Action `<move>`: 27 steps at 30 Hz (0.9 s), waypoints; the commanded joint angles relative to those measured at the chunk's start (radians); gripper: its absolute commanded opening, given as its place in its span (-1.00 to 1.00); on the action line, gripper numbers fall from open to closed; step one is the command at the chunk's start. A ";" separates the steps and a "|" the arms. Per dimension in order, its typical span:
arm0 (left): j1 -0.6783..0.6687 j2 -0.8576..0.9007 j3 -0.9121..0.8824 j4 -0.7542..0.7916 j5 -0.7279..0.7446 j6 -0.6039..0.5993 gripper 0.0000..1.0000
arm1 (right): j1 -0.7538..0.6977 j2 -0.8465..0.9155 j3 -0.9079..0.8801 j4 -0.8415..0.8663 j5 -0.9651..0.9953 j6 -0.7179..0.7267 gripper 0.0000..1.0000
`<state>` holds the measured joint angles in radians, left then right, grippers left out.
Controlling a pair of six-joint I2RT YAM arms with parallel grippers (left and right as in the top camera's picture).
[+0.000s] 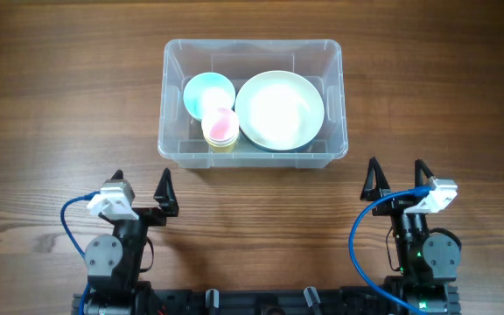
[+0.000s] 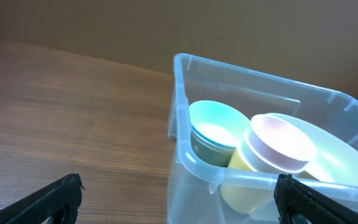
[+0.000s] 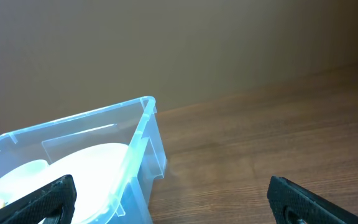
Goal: Pack container
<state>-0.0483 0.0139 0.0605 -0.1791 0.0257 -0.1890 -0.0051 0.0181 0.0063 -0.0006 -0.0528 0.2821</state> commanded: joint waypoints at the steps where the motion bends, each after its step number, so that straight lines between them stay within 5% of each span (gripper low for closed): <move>1: -0.007 -0.010 -0.009 0.008 -0.050 0.066 0.99 | 0.006 -0.007 -0.001 0.003 -0.016 -0.018 1.00; 5: -0.007 -0.010 -0.009 0.008 -0.048 0.159 0.99 | 0.006 -0.007 -0.001 0.003 -0.016 -0.018 0.99; 27: -0.007 -0.010 -0.009 0.007 -0.045 0.159 0.99 | 0.006 -0.007 -0.001 0.003 -0.016 -0.018 1.00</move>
